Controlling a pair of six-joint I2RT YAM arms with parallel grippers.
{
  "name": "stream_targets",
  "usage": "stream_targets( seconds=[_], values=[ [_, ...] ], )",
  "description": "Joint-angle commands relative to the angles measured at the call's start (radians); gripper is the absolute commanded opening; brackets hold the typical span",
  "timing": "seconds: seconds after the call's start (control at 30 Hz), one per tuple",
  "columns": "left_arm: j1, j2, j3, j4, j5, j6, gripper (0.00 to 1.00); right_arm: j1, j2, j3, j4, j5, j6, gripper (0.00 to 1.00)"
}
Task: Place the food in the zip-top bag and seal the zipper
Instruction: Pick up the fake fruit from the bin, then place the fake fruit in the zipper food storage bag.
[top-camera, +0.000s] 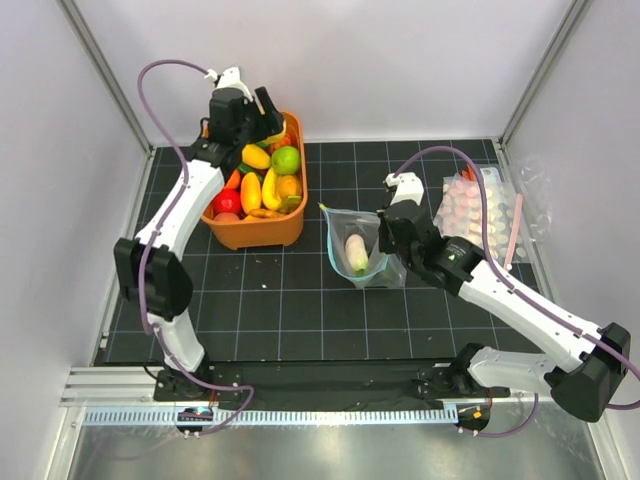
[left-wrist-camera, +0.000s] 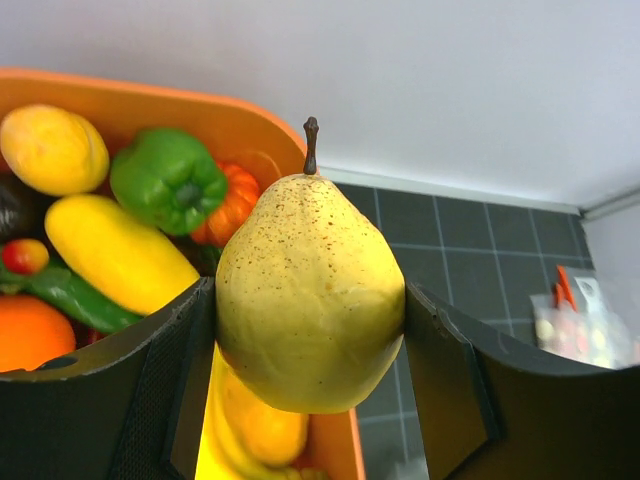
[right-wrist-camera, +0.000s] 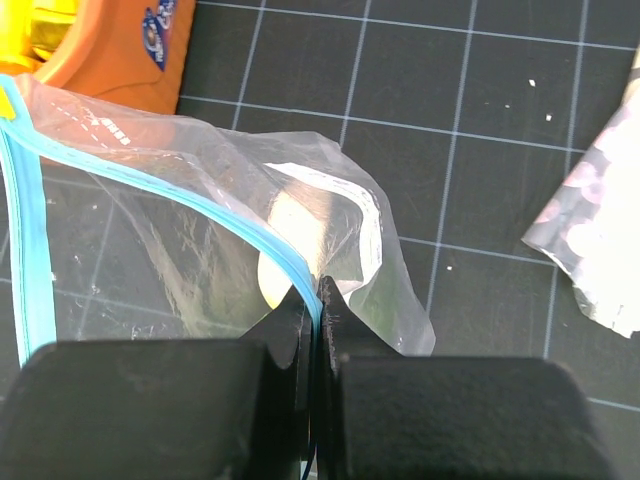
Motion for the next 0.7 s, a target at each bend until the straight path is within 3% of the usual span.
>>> stream_targets(
  seconds=[0.0, 0.4, 0.67],
  values=[
    [-0.042, -0.153, -0.059, 0.008, 0.059, -0.046, 0.41, -0.004, -0.007, -0.003, 0.077, -0.036, -0.003, 0.01],
    [-0.217, -0.576, -0.38, -0.032, 0.117, -0.043, 0.41, -0.003, 0.033, 0.021, 0.089, -0.172, 0.029, 0.01],
    [-0.369, -0.698, -0.517, -0.007, 0.117, -0.075, 0.41, -0.007, 0.038, 0.046, 0.064, -0.26, 0.06, 0.01]
  ],
)
